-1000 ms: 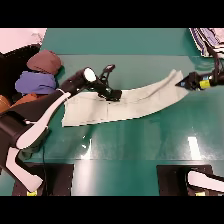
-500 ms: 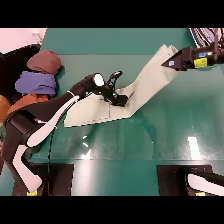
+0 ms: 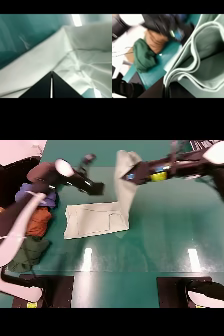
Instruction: Fold the shirts.
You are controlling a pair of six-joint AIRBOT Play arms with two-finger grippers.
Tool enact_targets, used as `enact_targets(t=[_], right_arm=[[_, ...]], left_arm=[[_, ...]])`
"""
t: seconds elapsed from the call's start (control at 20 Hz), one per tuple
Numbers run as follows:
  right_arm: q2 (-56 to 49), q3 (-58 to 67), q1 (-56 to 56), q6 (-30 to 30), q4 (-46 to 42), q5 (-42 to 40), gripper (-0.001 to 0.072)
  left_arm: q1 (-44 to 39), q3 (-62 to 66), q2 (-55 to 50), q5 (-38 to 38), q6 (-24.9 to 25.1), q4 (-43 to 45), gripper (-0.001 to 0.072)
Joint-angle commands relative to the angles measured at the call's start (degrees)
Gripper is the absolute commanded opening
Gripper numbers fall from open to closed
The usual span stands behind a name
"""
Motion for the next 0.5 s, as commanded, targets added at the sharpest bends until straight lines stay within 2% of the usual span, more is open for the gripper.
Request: enact_targets(t=[0.0, 0.05, 0.1, 0.15, 0.2, 0.3, 0.35, 0.45], right_arm=[[-8.2, 2.3, 12.9, -2.6, 0.8, -11.5, 0.0023], [-12.2, 5.0, 15.8, -3.4, 0.6, -12.5, 0.0101], [-16.5, 8.5, 18.4, -4.9, 0.3, -12.9, 0.0222], [-20.1, 11.7, 20.2, -6.6, 0.3, -12.4, 0.0395], [-23.5, 14.5, 21.3, -6.8, 0.4, -10.9, 0.0503], [-28.0, 19.0, 20.7, -5.7, 0.4, -3.5, 0.0483], [-28.7, 19.9, 19.5, -4.3, 0.1, 0.0, 0.0381], [-28.3, 19.6, 16.0, -4.1, -3.8, 5.6, 0.0355]], left_arm=[[11.2, 0.9, 10.2, -3.4, 0.2, 7.1, 0.0024], [14.1, 0.9, 12.7, -3.5, 0.2, 8.0, 0.0024], [16.7, 0.9, 14.7, -3.9, 0.2, 8.3, 0.0024], [19.1, 0.9, 16.5, -4.6, 0.2, 8.3, 0.0024], [21.0, 0.9, 17.7, -5.5, 0.2, 8.3, 0.0024], [23.8, 0.9, 19.2, -7.5, 0.3, 8.3, 0.0024], [24.6, 0.9, 19.5, -8.5, 0.6, 8.3, 0.0025], [24.9, 0.9, 19.4, -10.4, 0.7, 8.6, 0.0025]])
